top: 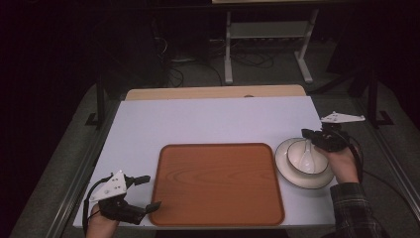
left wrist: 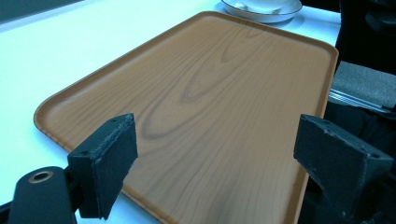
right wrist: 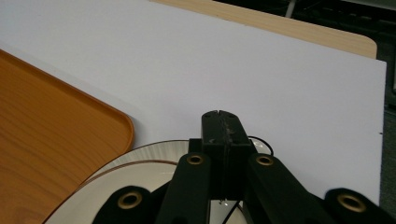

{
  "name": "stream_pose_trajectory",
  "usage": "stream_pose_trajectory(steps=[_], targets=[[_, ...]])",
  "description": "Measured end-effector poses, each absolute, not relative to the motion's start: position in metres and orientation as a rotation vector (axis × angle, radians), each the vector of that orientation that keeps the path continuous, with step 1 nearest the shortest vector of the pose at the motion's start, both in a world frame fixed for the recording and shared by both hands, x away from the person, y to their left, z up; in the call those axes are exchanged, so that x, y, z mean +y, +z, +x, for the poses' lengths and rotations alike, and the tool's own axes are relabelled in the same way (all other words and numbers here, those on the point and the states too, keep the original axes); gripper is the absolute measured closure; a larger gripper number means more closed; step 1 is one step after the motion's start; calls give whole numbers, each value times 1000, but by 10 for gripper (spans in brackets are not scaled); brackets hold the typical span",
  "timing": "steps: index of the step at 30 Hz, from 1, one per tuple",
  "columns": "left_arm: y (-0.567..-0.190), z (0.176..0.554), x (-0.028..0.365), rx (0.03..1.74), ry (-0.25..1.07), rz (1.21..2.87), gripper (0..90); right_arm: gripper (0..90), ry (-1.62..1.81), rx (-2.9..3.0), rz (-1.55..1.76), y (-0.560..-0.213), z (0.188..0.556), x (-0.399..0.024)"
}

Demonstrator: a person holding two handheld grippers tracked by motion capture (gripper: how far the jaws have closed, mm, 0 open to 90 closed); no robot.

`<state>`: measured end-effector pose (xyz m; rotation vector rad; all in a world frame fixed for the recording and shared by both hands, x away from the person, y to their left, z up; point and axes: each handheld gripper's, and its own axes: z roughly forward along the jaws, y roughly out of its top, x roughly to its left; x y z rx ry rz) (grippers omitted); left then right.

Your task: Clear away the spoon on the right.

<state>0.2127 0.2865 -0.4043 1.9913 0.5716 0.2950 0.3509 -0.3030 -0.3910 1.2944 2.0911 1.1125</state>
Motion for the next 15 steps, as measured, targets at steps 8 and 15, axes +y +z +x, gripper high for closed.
stream_pose_trajectory(steps=[8, 15], targets=[[-404, 213, 287, 571, 294, 1991, 131, 897, 1079, 2069, 1327, -391, 348, -310], [-404, 213, 287, 572, 295, 1990, 131, 897, 1067, 2058, 1340, -391, 344, -316]])
